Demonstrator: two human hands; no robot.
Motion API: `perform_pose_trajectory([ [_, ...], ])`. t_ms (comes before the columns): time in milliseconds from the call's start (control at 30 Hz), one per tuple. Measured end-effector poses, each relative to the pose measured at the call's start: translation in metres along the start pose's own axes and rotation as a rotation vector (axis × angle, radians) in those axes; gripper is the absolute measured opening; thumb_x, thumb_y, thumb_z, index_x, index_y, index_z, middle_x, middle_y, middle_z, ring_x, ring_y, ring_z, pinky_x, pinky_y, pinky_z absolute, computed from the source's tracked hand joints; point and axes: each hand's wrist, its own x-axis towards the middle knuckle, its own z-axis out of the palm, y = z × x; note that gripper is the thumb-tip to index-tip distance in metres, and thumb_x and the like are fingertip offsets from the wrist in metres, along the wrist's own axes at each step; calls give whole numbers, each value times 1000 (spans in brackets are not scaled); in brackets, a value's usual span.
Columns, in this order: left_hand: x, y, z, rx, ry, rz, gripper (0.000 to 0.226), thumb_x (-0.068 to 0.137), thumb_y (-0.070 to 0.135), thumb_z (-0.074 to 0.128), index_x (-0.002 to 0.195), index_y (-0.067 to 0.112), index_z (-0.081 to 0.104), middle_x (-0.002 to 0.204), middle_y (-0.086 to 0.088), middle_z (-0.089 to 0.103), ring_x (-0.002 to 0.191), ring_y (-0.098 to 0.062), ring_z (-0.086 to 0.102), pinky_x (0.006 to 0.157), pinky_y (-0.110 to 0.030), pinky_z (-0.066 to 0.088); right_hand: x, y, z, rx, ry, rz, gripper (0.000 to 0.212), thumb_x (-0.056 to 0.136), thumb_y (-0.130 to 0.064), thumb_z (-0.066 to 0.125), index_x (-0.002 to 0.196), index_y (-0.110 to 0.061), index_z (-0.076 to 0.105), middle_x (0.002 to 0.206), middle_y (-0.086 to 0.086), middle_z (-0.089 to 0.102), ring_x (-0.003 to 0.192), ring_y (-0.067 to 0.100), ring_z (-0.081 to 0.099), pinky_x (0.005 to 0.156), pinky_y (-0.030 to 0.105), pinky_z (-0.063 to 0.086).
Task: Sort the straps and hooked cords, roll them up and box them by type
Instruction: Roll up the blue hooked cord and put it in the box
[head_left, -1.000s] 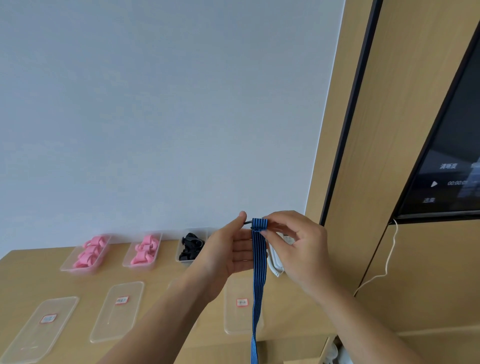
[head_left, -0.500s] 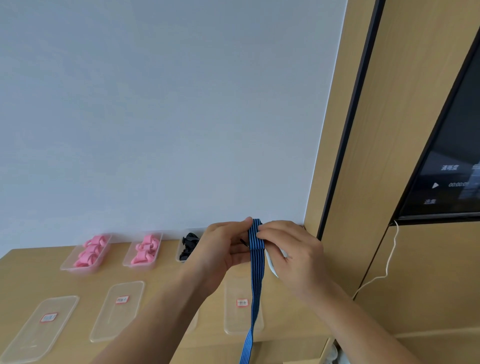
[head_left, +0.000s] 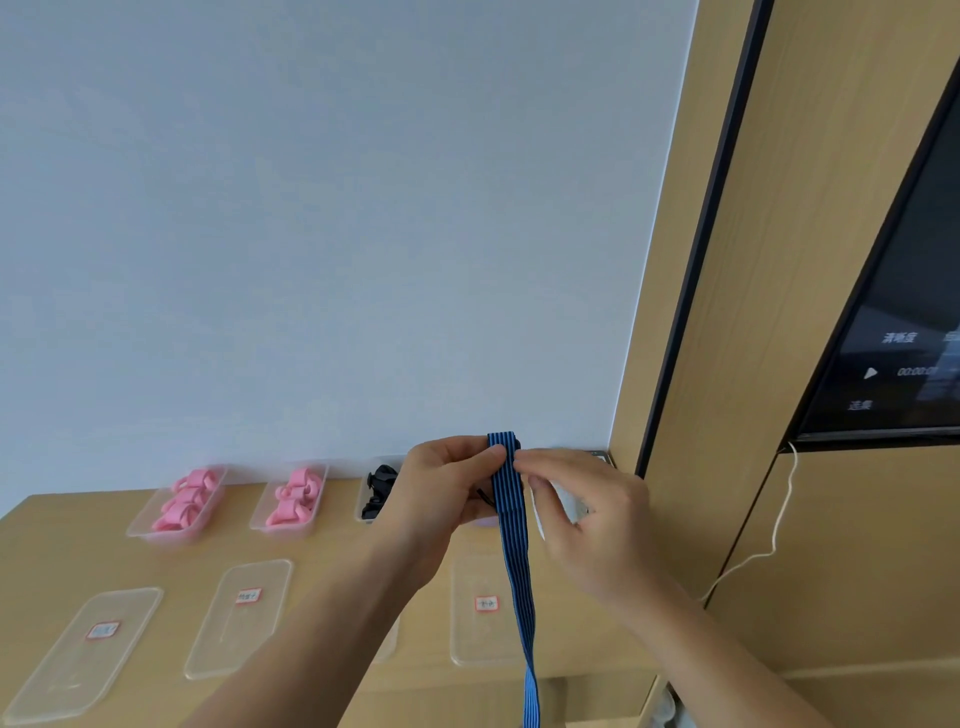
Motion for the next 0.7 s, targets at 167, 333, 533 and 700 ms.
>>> perform_pose_trajectory([
  [167, -5, -2, 3, 7, 27, 41, 19, 101, 9, 60, 114, 4, 74, 102, -19, 78, 96, -39, 75, 91, -56, 59, 16, -13, -3, 282, -161, 648, 22, 82, -19, 82, 103, -21, 76, 84, -8, 74, 77, 4, 69, 72, 17, 54],
  [333, -12, -3, 1, -7, -10, 43, 20, 100, 7, 62, 116, 5, 74, 105, -19, 77, 97, -38, 75, 94, -58, 57, 26, -17, -12, 500, -296, 784, 12, 86, -6, 75, 98, -10, 77, 83, 3, 78, 79, 18, 75, 72, 28, 60],
  [533, -18, 2, 1, -74, -50, 27, 21, 95, 11, 68, 112, -1, 73, 105, -25, 74, 96, -41, 73, 92, -58, 58, 32, -20, -21, 696, -370, 898, 15, 90, 2, 68, 104, 1, 72, 92, 19, 76, 85, 32, 75, 75, 39, 62],
  [700, -25, 2, 8, -97, -85, -47, 47, 95, 36, 69, 112, -9, 68, 107, -26, 74, 104, -41, 72, 100, -56, 54, 34, -25, -23, 646, -312, 853, 17, 91, 0, 68, 105, -6, 75, 95, 17, 76, 91, 30, 74, 80, 36, 62],
])
